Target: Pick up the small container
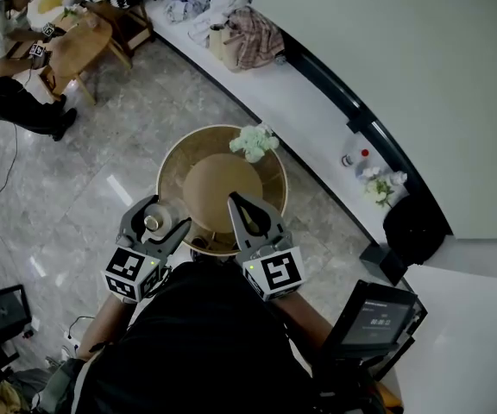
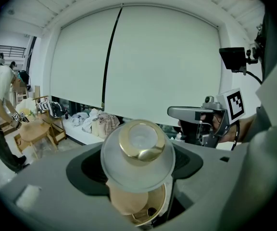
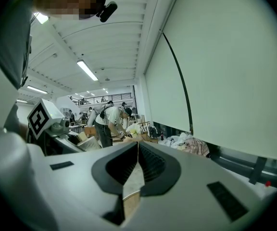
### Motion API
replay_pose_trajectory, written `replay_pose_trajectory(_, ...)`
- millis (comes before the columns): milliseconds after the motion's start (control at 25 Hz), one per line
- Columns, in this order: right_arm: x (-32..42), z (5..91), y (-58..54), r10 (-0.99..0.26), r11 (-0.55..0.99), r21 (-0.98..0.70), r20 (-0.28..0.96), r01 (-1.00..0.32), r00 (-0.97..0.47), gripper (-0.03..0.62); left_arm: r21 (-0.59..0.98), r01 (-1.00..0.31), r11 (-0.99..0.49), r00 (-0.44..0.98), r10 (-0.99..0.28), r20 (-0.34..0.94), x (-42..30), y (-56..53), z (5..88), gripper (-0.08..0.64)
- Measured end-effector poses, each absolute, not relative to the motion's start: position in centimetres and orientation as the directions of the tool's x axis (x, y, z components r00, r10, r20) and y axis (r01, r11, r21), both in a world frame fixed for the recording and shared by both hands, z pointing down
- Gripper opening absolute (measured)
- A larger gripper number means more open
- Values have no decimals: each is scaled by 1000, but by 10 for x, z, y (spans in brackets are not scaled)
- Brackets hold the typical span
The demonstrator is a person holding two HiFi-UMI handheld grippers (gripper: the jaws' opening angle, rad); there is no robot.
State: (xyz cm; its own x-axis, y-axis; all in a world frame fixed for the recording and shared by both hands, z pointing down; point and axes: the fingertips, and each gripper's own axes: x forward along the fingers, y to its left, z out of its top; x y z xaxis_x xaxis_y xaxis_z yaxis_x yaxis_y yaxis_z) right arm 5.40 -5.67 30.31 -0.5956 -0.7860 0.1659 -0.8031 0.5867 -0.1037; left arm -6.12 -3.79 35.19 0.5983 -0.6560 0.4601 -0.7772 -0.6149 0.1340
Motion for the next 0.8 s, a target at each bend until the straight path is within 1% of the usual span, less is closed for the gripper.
replay_pose_trajectory(800, 55, 304, -49, -787, 587, -111, 154, -802, -598, 11, 134, -780, -611, 595, -661, 457, -62, -29, 353, 342)
